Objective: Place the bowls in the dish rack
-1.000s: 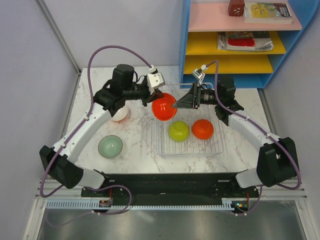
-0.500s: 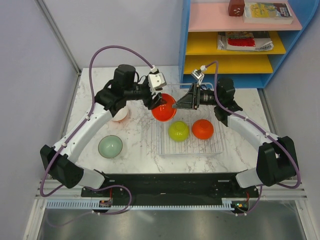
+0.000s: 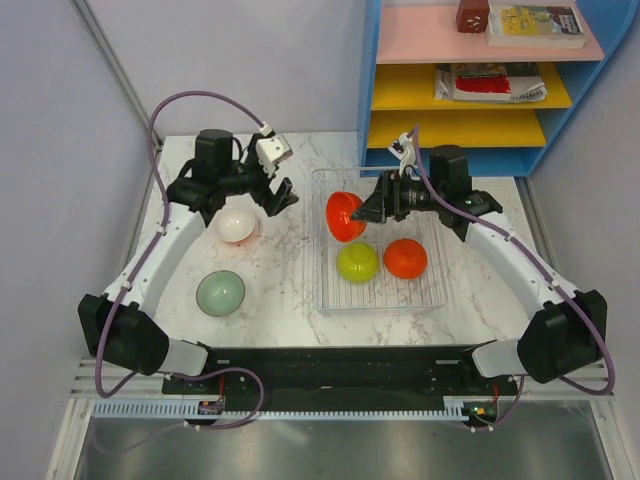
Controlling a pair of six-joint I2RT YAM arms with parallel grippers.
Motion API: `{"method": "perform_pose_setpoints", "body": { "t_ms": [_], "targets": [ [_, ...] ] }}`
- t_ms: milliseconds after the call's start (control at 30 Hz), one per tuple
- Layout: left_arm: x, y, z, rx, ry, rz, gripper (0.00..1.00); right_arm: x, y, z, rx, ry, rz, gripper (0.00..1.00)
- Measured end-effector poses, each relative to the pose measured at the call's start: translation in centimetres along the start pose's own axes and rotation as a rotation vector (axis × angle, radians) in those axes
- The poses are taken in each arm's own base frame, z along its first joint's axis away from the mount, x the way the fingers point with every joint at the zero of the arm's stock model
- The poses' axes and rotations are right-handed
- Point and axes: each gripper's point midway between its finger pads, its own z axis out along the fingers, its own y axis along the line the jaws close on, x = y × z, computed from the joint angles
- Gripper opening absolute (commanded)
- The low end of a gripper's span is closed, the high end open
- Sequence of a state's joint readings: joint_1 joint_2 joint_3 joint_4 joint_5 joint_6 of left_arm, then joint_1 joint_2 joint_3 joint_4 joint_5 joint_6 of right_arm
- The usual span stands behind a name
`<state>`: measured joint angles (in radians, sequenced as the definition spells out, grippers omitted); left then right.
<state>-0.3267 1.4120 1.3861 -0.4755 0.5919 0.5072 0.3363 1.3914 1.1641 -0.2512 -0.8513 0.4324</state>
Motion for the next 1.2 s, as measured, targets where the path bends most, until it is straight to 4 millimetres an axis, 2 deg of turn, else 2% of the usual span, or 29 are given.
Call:
{"method": "perform_pose_setpoints", "body": {
  "t_ms": [100,200,333,500,633,867,1067,1200],
  "targets": [
    [4.0,1.2,-1.3,-0.045,0.066,-0.057,1.0,0.0,-1.3,-1.8,0.16,0.009,-0.106,0.0],
    [8.0,1.5,-2.0,-0.062,0.133,-0.106,1.0,1.1,-2.7,-4.1,0.308,0.056,-0.184,0.0],
    [11.6,2.5,-2.4,-0.086,0.196,-0.161,1.0,3.3,-5.3,-6.6,0.484,0.17,-0.242,0.0],
    [15.6,3.1,-2.3,-0.108,0.277,-0.225,1.0,6.1,-7.1,-8.7,0.619,0.317,-0.294,0.0],
    [17.7,4.3,-3.2,-0.16,0.322,-0.262,1.0,7.8,-7.1,-8.8,0.661,0.409,-0.362,0.0],
    [20.6,8.4,-7.1,-0.329,0.367,-0.326,1.0,10.1,-6.4,-7.8,0.68,0.521,-0.473,0.0],
    [23.0,9.3,-9.4,-0.394,0.4,-0.383,1.0,11.0,-7.4,-7.8,0.733,0.585,-0.507,0.0],
    [24.5,9.5,-9.9,-0.403,0.423,-0.41,0.99,12.0,-8.0,-7.4,0.749,0.641,-0.536,0.0]
  ]
}}
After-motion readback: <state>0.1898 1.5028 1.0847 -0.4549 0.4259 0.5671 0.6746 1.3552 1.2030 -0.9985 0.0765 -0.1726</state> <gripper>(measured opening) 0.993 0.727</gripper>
